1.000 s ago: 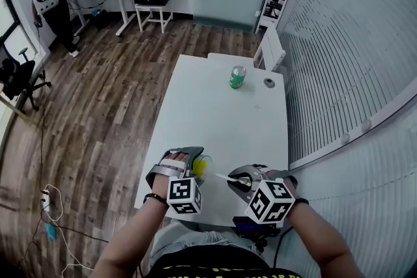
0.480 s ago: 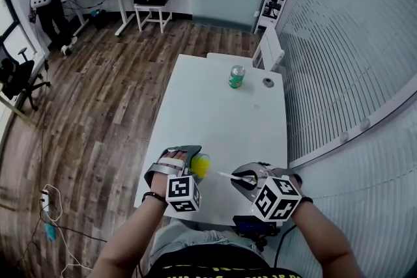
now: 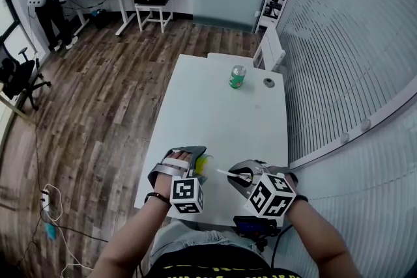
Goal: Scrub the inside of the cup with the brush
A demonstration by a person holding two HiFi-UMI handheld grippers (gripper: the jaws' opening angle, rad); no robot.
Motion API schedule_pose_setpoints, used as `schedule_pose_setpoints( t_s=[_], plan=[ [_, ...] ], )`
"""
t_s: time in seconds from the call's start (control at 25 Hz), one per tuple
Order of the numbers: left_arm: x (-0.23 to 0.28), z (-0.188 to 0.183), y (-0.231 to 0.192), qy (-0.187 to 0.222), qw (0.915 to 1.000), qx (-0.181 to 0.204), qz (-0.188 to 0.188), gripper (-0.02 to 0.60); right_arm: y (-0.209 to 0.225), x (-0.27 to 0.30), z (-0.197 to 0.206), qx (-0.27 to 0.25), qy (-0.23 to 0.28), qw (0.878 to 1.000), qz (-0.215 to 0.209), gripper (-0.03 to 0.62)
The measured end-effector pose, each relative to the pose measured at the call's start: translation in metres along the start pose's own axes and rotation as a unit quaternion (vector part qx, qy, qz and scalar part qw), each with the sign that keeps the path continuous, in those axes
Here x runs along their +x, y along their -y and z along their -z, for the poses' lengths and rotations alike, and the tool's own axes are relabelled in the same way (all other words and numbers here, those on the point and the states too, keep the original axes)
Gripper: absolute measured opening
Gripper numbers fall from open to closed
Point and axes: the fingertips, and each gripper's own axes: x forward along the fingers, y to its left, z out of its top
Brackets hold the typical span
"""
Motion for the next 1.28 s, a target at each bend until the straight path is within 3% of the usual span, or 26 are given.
schedule_pose_setpoints(
  t_s=[0.64,1.28],
  plan=[
    [-0.003,0.009,-0.016,-0.004,0.9996,-0.021,-0.018,0.408,0.016,-0.016,0.002,0.050,0.021,0.998,0.022,0.046],
    [-0.007,0.001,-0.019,-0.003,0.9997,-0.001,-0.024,0.408,0.019,-0.015,0.002,0.065,0.029,0.997,0.031,0.046]
  ],
)
